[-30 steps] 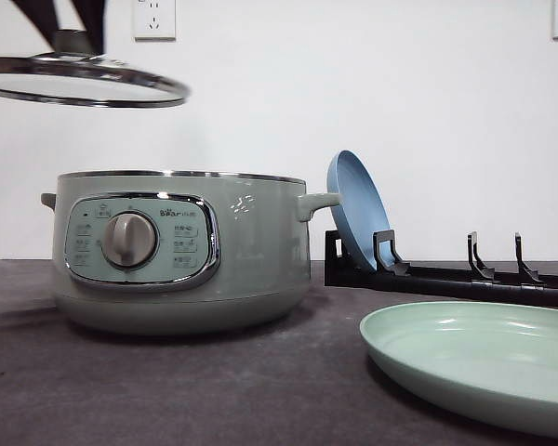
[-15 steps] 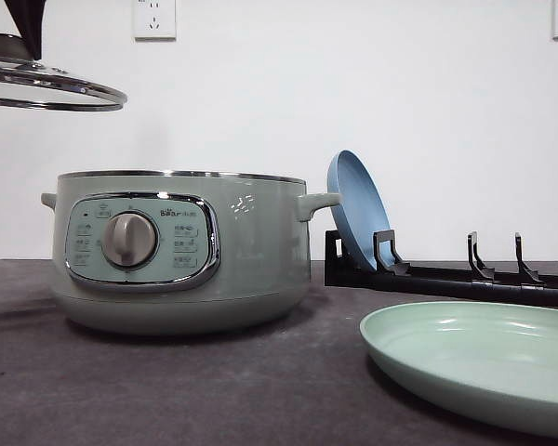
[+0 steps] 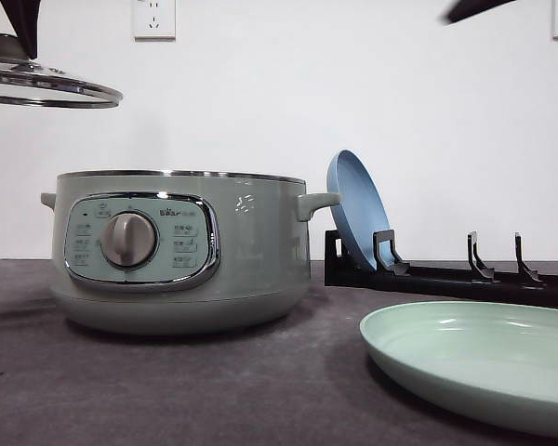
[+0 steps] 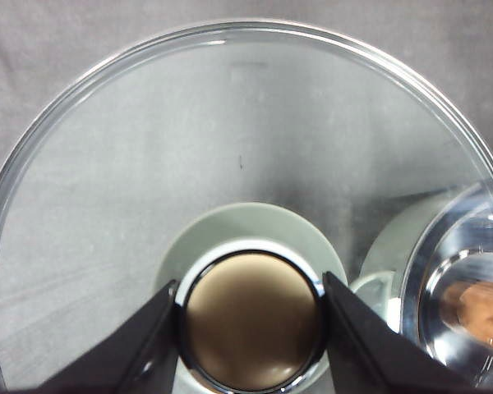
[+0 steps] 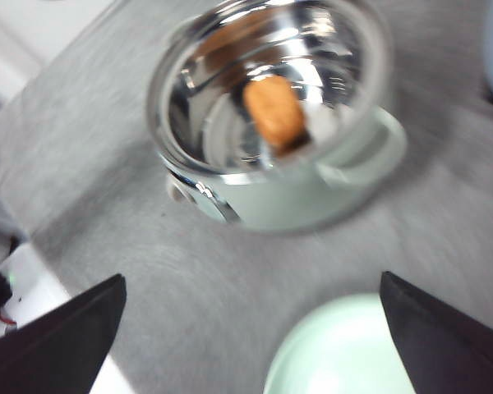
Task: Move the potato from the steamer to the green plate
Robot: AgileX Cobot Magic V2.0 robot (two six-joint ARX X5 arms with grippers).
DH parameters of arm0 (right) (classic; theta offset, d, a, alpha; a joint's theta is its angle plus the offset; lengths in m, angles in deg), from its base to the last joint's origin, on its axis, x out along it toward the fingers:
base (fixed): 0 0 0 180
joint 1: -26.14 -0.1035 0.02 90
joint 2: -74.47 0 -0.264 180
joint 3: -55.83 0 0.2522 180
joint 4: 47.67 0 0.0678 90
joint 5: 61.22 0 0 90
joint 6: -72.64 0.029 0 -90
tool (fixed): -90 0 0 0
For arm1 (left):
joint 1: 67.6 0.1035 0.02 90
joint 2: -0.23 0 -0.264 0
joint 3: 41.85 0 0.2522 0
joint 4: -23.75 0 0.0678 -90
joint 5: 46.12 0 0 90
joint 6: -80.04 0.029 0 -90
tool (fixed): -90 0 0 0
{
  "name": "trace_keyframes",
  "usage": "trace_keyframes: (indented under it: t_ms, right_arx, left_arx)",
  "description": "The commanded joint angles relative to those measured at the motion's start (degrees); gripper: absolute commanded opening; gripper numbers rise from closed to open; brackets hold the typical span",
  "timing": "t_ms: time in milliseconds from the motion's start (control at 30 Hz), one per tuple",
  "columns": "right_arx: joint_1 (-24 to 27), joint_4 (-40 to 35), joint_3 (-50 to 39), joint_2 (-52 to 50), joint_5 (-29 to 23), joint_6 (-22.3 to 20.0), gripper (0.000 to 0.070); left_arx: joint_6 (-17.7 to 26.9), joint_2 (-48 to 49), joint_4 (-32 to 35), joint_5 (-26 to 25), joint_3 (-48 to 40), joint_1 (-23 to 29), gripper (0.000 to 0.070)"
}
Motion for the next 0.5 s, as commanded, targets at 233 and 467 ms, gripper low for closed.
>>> trace_keyframes:
  t_ms: [233, 467]
  right_arx:
    - [-7.0, 1.65, 24.59, 28.5, -0.26, -7.02, 0.0624]
    - [-11.0, 4.18, 44.65, 46.15, -4.46, -11.5, 0.0624]
  left_arx:
    - [-0.76, 0.42, 2.25, 0.31, 2.51, 0.0, 0.0]
    - [-0.76, 0.42, 2.35, 0.31, 2.5, 0.16, 0.0]
